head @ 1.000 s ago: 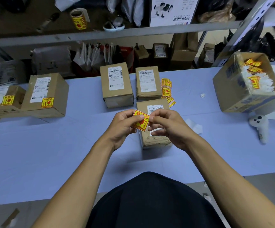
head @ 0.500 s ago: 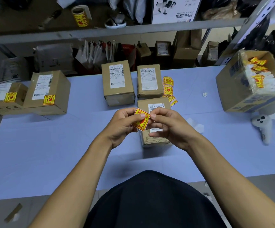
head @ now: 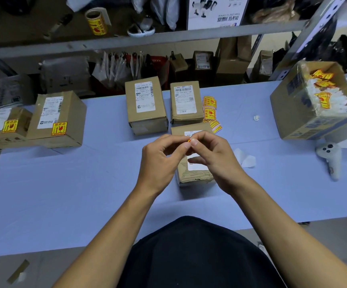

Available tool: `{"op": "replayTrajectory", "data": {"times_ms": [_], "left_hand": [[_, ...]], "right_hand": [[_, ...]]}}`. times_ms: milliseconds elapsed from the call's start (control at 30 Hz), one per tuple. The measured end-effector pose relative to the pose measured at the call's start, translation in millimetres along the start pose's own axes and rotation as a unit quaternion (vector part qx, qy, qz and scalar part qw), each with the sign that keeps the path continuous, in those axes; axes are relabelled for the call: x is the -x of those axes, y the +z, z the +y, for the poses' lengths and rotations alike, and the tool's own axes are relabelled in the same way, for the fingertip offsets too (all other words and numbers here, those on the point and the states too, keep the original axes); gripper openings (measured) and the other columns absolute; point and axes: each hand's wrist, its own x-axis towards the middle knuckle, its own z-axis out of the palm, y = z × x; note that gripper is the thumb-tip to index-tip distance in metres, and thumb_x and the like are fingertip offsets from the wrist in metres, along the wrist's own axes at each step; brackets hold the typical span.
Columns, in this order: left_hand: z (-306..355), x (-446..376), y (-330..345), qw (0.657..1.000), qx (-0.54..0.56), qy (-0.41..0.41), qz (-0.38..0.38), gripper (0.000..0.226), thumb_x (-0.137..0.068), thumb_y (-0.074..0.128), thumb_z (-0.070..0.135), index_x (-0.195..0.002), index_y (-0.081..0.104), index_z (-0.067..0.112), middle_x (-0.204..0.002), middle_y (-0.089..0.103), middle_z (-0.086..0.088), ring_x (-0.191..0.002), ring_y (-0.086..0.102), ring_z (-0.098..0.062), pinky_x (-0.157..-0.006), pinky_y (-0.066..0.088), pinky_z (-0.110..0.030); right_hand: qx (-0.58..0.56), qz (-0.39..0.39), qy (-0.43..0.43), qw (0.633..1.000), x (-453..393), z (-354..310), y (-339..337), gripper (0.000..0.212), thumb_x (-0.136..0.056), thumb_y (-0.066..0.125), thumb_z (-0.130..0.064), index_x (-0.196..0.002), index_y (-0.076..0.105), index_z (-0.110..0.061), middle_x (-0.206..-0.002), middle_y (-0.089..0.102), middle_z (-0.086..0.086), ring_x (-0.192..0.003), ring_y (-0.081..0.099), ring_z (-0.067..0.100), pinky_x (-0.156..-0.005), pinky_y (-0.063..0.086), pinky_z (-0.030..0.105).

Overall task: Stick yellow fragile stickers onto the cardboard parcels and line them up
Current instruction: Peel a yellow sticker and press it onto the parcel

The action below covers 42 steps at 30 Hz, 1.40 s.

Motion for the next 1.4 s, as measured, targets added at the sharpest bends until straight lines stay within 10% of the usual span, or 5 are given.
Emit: {"op": "replayTrajectory", "data": {"times_ms": [1400], "left_hand": [[-0.4, -9.7, -17.6, 0.997, -0.042, 0.059, -0.038, 0.017, -0.084, 0.076, 0.010, -0.101, 0.078, 0.010, -0.092, 0.075, 0.002, -0.088, 0.072, -0.012, -0.079, 0.059, -0.028]], "right_hand": [[0.079, 0.028, -0.031, 0.996, 4.8, -8.0, 2.0, 0.017, -0.098, 0.056, -0.005, -0.086, 0.067, -0.011, -0.086, 0.068, 0.012, -0.085, 0.070, 0.020, -0.070, 0.062, 0.037]]}}
